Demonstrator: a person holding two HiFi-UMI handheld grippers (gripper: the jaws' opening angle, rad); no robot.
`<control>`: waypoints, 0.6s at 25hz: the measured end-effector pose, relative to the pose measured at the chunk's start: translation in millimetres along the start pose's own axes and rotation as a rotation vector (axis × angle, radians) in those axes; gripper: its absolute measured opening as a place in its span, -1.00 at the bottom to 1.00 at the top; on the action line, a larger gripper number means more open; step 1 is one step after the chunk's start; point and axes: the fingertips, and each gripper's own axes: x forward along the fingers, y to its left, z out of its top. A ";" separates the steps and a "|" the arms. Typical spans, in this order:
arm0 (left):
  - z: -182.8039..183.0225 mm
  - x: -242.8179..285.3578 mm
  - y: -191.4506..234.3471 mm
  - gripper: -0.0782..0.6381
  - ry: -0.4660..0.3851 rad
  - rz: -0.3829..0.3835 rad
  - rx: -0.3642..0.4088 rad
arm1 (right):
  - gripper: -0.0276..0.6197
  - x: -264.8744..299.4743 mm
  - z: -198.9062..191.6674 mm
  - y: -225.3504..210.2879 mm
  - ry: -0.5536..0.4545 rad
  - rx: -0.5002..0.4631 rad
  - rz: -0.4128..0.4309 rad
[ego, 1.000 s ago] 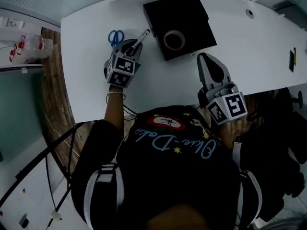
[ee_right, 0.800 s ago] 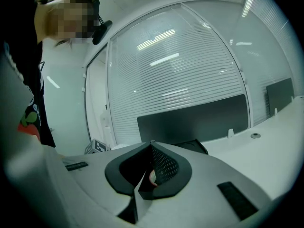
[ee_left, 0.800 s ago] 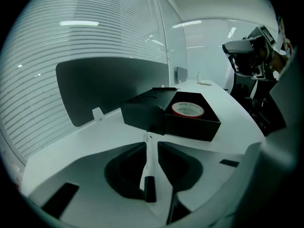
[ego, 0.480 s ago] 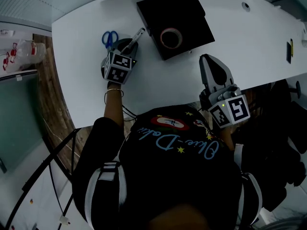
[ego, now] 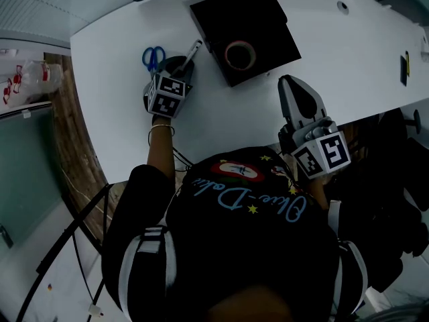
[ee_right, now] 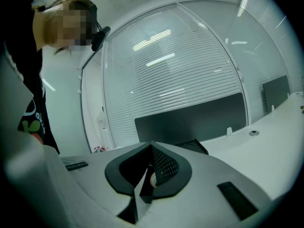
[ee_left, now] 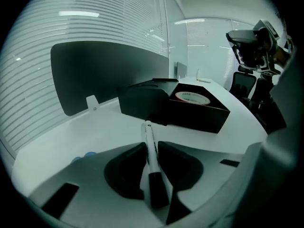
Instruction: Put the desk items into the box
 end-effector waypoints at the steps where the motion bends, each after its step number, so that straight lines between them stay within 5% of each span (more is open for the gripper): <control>1: 0.7 0.2 -0.1 -0.50 0.005 0.003 0.009 | -0.91 1.2 -0.6 0.6 0.003 -0.001 0.000; 15: 2.7 -4.8 -3.5 -0.53 0.000 -0.014 -0.004 | -0.91 -0.4 -4.0 1.8 0.019 -0.039 -0.015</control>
